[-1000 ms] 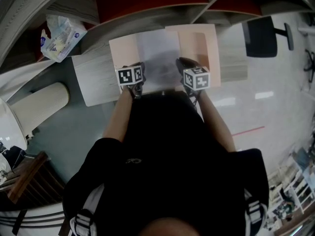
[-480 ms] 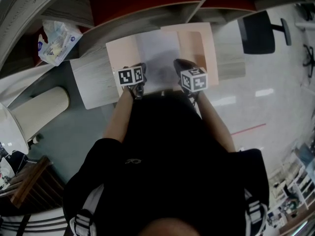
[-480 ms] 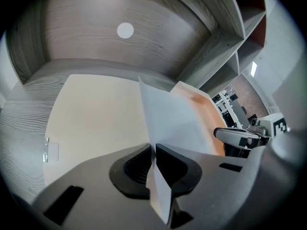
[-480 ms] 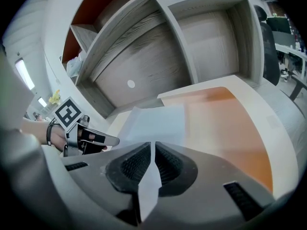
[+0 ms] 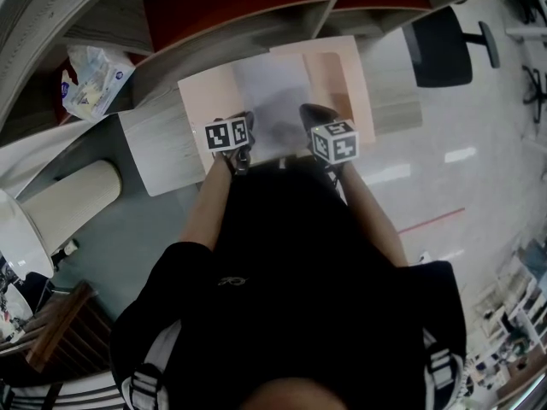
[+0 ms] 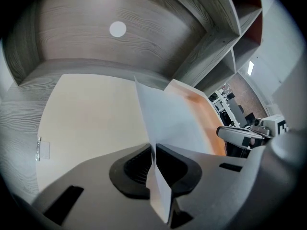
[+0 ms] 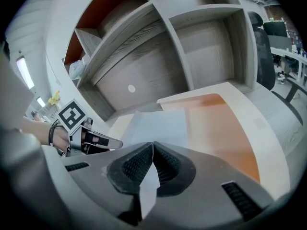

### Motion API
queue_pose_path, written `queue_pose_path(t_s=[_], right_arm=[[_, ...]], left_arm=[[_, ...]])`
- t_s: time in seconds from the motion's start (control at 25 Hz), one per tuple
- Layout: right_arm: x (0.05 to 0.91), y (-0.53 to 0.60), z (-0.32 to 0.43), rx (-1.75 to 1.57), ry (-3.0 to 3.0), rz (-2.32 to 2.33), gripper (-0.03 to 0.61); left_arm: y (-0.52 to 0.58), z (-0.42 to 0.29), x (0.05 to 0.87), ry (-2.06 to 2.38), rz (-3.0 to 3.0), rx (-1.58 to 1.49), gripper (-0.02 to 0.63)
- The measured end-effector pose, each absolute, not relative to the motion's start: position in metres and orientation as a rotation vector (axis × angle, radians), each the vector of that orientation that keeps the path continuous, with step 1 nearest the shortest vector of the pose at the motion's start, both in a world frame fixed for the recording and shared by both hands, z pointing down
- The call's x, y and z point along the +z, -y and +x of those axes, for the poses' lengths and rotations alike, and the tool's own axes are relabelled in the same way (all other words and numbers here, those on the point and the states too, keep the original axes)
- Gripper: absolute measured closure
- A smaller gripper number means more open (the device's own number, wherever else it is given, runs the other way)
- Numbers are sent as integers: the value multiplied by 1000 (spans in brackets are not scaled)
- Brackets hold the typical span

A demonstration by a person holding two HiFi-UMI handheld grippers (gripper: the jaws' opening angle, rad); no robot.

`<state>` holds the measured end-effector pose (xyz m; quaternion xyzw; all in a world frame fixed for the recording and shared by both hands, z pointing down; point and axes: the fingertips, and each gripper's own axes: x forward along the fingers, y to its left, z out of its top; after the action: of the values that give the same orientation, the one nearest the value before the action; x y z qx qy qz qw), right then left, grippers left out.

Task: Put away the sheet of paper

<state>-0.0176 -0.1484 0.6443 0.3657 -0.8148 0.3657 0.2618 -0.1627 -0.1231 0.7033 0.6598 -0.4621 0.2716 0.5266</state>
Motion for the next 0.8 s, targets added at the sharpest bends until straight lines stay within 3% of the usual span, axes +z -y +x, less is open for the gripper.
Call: queue_pose_path(t_s=[0.8], right_arm=[[627,146,-4,978,2230,999,560]], left_arm=[[136,-128,703,1080,1568,593,545]])
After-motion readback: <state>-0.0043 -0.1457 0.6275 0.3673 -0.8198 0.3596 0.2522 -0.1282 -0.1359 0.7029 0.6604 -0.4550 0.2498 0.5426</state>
